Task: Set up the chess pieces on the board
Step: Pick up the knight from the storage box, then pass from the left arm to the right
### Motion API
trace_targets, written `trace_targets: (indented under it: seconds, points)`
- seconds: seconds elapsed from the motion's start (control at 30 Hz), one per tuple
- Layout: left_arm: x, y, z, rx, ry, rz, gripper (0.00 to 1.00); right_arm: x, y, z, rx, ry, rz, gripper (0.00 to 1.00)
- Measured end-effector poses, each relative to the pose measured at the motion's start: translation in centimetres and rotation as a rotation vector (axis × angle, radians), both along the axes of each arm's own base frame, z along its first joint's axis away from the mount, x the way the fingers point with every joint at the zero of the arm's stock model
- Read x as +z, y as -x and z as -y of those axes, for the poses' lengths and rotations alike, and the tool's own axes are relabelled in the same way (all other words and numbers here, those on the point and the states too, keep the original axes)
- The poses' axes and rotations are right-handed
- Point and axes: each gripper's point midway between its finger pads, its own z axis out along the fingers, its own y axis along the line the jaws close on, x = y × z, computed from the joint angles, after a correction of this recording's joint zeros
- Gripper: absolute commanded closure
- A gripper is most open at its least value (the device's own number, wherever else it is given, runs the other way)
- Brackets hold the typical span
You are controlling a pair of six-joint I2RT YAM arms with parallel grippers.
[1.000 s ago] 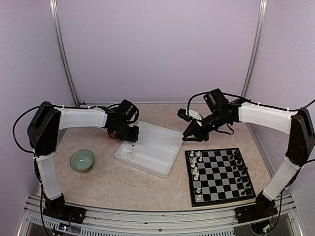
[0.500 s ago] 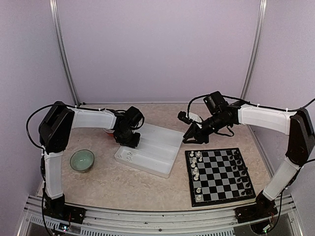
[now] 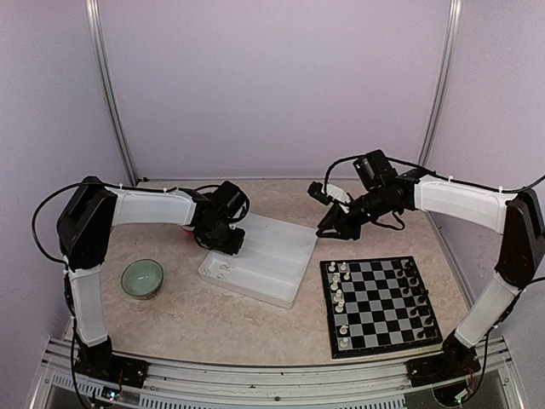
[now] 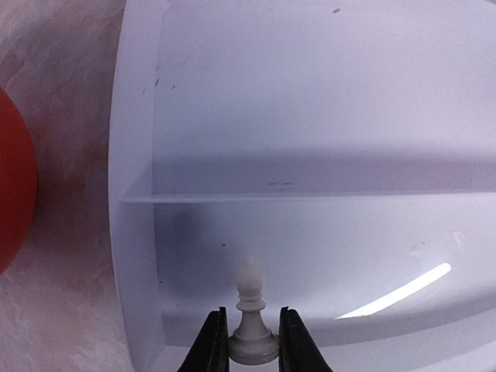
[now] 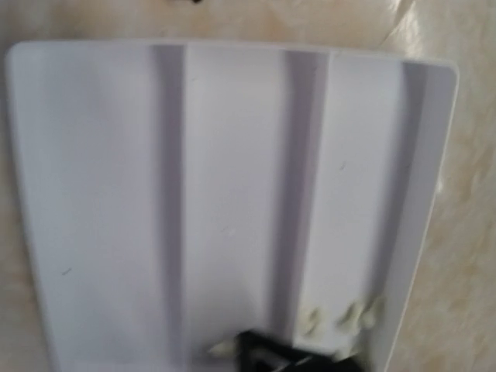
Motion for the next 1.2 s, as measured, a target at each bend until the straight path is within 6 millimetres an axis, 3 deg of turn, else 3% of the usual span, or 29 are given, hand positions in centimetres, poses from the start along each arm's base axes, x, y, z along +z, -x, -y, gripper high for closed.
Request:
trace_targets:
  seconds: [0.07,0.27,0.4,0.6,0.87,1.2]
  points:
    - [2.1,0.8,1.3,-0.06,0.05,0.047,0.89,1.3,-0.7,-0.1,-0.023,-0.025,0.011,0.73]
    - [12.4,5.2,7.4,-0.339,0.311,0.291,0.88,7.2,-2.0,-2.0,-0.021,-0.185,-0.02,0.67]
    - [16.0,8.5,10.2,-0.499,0.427,0.375,0.88,7.9,-0.8,-3.2,0.044,-0.27,-0.137,0.63]
    - [16.4,10.4,11.5,-0.601,0.469,0.395,0.88,6.3,0.9,-4.3,0.109,-0.321,-0.344,0.59]
    - [16.8,10.9,12.1,-0.638,0.489,0.405,0.87,6.7,2.6,-5.1,0.17,-0.368,-0.45,0.59]
    - [16.8,11.6,12.6,-0.67,0.493,0.407,0.87,3.5,3.7,-7.3,0.215,-0.346,-0.592,0.67]
